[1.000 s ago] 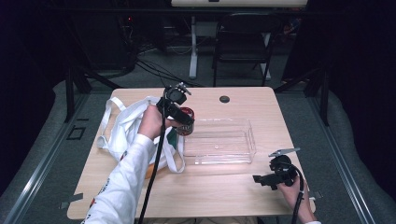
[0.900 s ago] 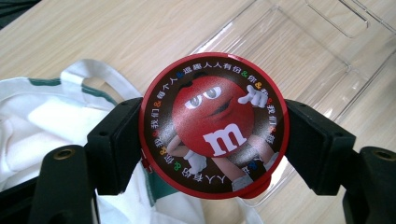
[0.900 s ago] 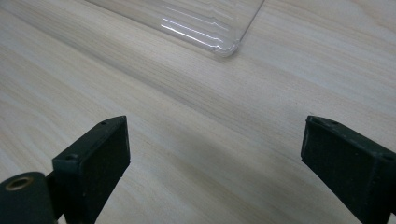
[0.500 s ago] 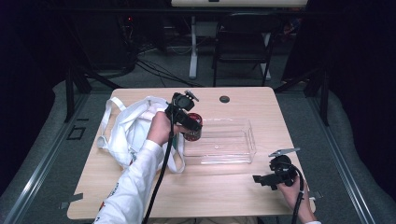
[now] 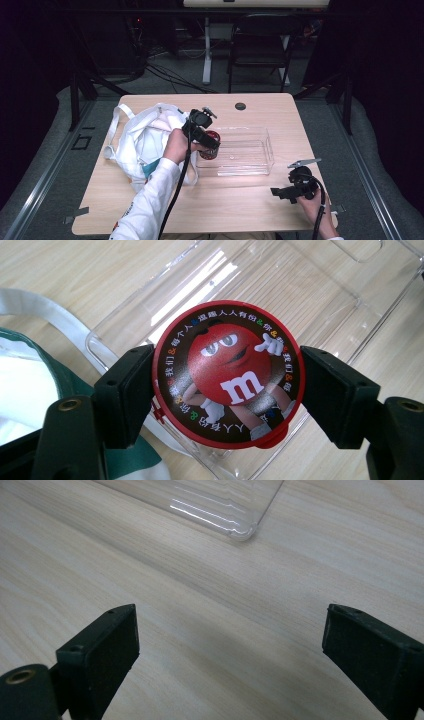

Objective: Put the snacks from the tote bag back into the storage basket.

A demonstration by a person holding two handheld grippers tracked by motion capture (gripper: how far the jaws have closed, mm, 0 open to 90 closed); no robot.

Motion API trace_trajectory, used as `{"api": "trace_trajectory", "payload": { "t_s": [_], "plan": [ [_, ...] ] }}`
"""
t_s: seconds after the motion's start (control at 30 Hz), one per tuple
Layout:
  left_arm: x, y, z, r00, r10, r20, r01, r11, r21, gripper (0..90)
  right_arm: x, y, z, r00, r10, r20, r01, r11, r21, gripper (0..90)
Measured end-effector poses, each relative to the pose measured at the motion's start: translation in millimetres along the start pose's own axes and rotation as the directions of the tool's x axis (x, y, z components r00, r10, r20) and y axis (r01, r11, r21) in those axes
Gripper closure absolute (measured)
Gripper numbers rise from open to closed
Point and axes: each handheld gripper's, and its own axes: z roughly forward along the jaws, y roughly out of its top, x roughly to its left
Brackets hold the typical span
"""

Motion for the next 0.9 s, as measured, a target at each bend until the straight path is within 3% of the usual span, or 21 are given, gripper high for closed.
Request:
{"api": "trace_trajectory", "payload": {
  "t_s": [0.6,0.9],
  "plan": [
    [-1.6,-21.0,35.9,0.9998,-0.020,0.008,0.019,0.9962,0.084,27.3,0.0,0.0,0.2,1.0000,-0.001,-0.001,0.001,1.000,0.001,7.7],
    [-3.1,-24.5,40.0,0.9998,-0.016,0.010,0.015,0.9949,0.100,27.2,0.0,0.1,0.4,1.0000,0.000,-0.001,0.000,1.000,0.001,7.7]
  ]
}}
